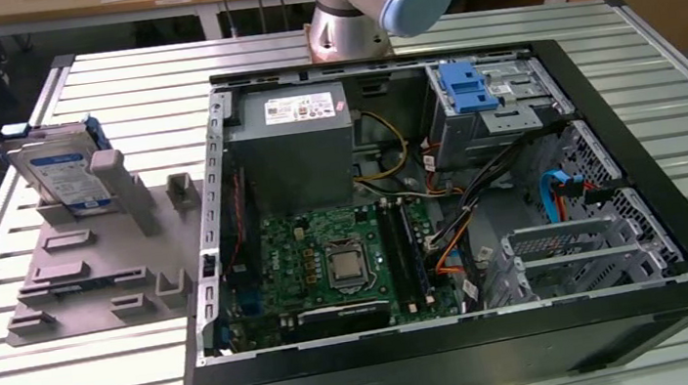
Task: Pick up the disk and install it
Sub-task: 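Pick up the disk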
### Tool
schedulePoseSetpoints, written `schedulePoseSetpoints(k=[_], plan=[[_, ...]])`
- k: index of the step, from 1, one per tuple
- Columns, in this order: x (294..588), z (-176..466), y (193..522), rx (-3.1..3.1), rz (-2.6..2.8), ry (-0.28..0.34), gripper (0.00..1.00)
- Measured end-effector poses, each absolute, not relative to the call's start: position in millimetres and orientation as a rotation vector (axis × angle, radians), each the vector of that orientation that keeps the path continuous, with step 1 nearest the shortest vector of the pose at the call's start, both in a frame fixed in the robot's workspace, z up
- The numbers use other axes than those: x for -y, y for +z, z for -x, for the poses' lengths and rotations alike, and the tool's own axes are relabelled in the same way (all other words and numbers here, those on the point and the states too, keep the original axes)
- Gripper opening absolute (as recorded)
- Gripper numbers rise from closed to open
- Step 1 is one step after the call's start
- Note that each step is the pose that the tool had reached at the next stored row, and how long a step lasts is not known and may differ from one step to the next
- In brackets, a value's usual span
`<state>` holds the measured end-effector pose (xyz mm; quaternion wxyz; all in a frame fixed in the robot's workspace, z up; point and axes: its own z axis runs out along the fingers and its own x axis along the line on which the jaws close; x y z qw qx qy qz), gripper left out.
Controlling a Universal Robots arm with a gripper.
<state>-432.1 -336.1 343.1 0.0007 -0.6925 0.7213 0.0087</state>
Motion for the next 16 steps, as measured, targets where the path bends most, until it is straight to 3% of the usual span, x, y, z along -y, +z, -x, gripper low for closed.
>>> schedulePoseSetpoints(k=[16], plan=[[335.6,432.9,340.5,-2.262,2.178,0.027,0.58]])
